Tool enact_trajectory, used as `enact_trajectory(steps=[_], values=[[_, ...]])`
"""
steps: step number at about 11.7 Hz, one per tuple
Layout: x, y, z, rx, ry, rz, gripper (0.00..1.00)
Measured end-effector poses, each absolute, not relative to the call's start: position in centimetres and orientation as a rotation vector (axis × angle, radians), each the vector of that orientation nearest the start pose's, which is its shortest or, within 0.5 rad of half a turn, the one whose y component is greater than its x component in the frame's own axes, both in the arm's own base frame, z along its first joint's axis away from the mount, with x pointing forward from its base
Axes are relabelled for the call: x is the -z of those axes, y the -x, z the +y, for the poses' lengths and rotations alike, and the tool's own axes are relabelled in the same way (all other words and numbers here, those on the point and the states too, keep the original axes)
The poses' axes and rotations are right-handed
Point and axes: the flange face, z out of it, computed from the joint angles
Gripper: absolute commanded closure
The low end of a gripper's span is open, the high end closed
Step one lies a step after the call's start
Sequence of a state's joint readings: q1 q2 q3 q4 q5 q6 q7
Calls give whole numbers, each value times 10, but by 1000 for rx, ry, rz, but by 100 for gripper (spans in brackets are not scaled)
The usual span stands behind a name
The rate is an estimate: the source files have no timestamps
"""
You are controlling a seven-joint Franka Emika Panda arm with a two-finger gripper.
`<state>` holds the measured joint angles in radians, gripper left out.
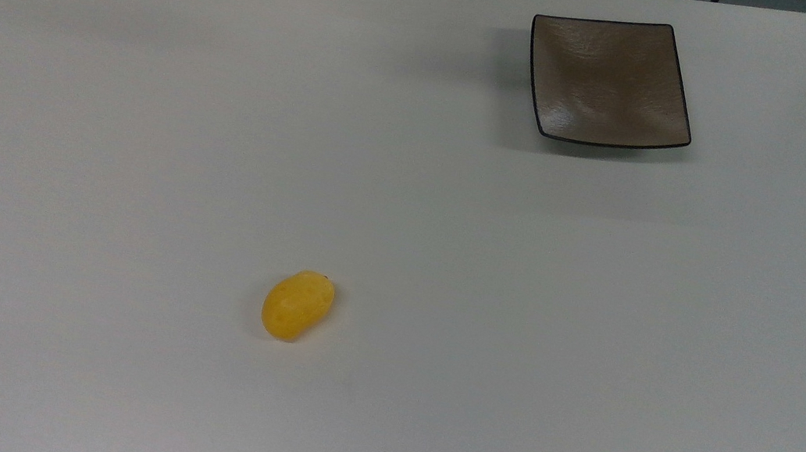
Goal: Put potatoes on a ceramic plate
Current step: 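Move the open gripper toward the yellow potato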
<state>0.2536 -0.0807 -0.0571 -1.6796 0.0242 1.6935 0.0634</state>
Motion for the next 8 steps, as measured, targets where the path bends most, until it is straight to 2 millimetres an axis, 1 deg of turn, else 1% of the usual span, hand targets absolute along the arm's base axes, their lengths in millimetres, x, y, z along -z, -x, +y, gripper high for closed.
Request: enact_trajectory(steps=[2, 5, 8], values=[[-625, -532, 108, 130, 3092, -214, 0], [-613, -538, 110, 97, 3097, -214, 0], [-613, -538, 110, 98, 3097, -214, 0]])
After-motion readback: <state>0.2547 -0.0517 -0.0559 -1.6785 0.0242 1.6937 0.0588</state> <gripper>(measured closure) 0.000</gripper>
